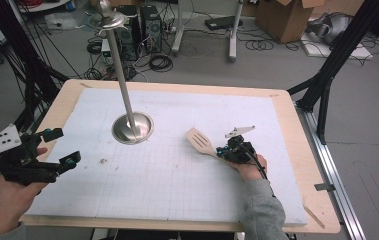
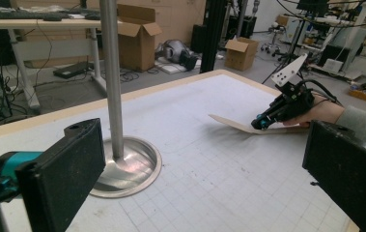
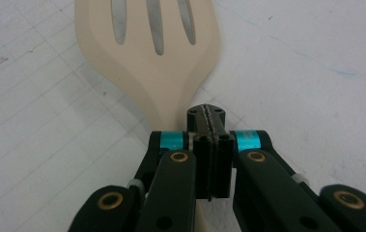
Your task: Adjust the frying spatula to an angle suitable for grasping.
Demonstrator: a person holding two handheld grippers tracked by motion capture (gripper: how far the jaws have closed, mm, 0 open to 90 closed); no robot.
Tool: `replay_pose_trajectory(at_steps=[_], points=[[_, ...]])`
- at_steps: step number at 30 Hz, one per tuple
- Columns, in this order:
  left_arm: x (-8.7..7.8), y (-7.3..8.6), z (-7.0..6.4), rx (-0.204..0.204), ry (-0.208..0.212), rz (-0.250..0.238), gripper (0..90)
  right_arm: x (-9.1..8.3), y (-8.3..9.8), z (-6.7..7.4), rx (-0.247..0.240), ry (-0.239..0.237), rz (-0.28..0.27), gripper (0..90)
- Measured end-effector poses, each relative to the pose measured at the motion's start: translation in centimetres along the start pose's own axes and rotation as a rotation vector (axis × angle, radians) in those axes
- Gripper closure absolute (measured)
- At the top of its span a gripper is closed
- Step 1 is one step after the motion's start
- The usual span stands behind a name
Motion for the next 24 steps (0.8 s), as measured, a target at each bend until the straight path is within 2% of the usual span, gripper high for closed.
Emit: replay_pose_trajectory(at_steps=[5, 9, 17, 24], points=[[0.0, 0.0, 0.0, 0.001, -0.001, 0.002, 1.8, 0.0, 0.1, 0.1, 0.009, -0.007, -0.007, 90.0], [0.1, 0.1, 0.2, -0.003, -0.001, 0.005, 1.8, -0.2, 0.3, 0.2, 0.012, -0.061, -0.024, 90.0], [0.1, 0.2, 0.1, -0.003, -0.001, 0.009, 1.8, -0.4, 0.4, 0.7, -0.011, -0.069, -0.027, 90.0], [0.2, 0.3, 0.2, -0.004, -0.001, 0.012, 1.8, -0.5, 0.8, 1.1, -0.014, -0.076, -0.063, 90.0]])
Point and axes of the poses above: each handheld gripper's, and its own axes: x roughly forward along the jaws, y roughly out of its underside, z roughly to its left, the point moved 5 cm from there along x, roughly forward along the jaws, and after that the axes turned 11 degrees about z, right-handed, at the moved point
